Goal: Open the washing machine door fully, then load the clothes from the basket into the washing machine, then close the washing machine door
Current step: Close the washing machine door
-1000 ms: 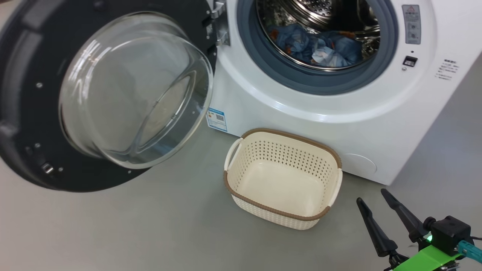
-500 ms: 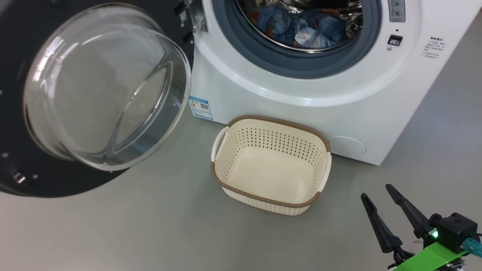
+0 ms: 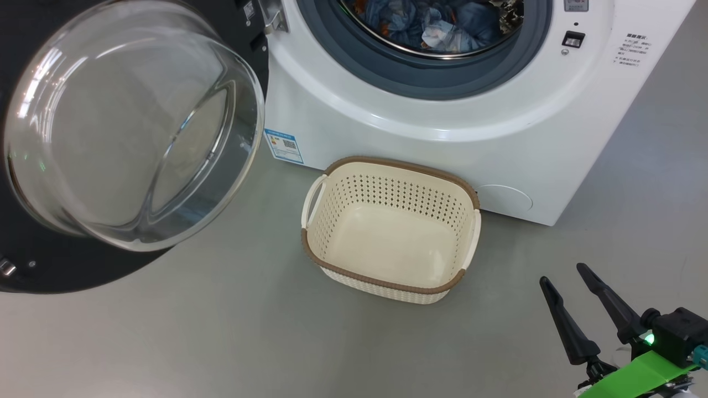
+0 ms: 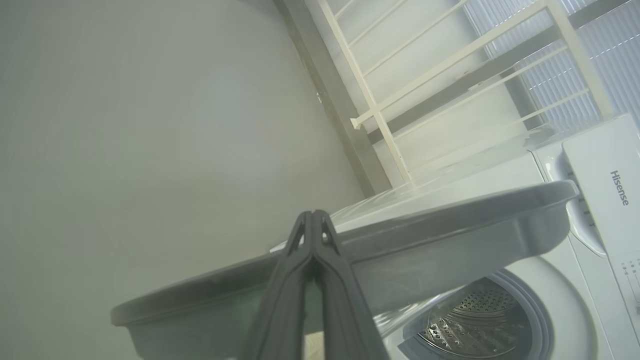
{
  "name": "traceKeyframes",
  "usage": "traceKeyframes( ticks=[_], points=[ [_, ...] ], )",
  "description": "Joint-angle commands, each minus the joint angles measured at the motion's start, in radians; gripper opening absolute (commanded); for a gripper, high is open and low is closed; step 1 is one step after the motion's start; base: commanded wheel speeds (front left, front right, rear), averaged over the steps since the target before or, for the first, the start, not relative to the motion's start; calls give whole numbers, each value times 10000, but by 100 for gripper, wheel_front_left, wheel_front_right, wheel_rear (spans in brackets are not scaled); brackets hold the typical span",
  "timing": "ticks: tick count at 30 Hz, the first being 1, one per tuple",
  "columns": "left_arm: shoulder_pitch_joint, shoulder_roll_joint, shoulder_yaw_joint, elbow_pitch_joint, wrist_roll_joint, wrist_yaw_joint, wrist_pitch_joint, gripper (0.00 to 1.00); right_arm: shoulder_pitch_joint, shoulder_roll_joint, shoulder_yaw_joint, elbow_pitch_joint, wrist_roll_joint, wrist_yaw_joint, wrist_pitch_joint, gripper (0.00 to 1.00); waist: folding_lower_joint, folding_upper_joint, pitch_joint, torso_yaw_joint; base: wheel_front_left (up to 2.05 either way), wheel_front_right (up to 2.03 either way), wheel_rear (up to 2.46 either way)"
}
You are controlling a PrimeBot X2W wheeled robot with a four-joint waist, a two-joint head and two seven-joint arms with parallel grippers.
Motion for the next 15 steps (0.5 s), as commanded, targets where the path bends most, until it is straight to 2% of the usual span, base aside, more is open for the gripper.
traceKeyframes(
  ticks=[1, 8, 15],
  points=[
    [39, 578, 130, -397, -172, 51, 209, 0, -94, -184, 167, -246, 29, 16, -48, 100, -1, 0, 18, -18, 0, 0, 0],
    [637, 363, -103, -1171, -308, 326, 1110, 0, -125, -198, 114, -219, 53, 16, -48, 100, -1, 0, -25, -89, 0, 0, 0],
    [1220, 226, -371, -2124, -629, 298, 2235, 0, -69, -103, 55, -165, 37, 16, -48, 100, -1, 0, -165, -101, 0, 0, 0]
  ],
)
